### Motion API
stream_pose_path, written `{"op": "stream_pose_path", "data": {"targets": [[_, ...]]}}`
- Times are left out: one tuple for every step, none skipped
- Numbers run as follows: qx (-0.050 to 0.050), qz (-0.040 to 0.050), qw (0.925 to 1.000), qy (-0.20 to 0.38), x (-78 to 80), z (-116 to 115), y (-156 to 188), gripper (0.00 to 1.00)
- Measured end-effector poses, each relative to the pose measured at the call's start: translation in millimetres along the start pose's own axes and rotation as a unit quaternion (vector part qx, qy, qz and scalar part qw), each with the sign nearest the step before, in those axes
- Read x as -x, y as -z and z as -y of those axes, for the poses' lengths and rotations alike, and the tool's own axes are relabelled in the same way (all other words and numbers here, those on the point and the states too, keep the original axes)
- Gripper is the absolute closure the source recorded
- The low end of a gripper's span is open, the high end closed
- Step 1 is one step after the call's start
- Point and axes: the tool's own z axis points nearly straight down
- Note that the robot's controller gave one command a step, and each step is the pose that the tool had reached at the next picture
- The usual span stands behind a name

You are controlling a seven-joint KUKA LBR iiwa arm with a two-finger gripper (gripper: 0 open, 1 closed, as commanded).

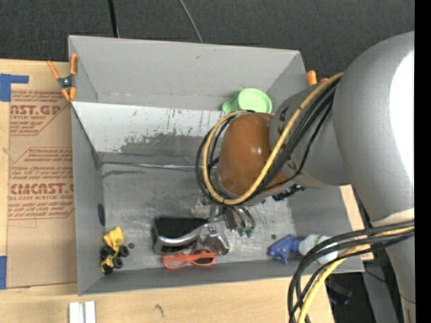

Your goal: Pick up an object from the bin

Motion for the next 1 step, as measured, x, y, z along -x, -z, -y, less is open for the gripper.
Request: {"op": "stream_pose_path", "data": {"targets": [[0.000, 0.0001, 1.0000, 0.000, 0.0, 0.0, -0.1, 1.00]]}}
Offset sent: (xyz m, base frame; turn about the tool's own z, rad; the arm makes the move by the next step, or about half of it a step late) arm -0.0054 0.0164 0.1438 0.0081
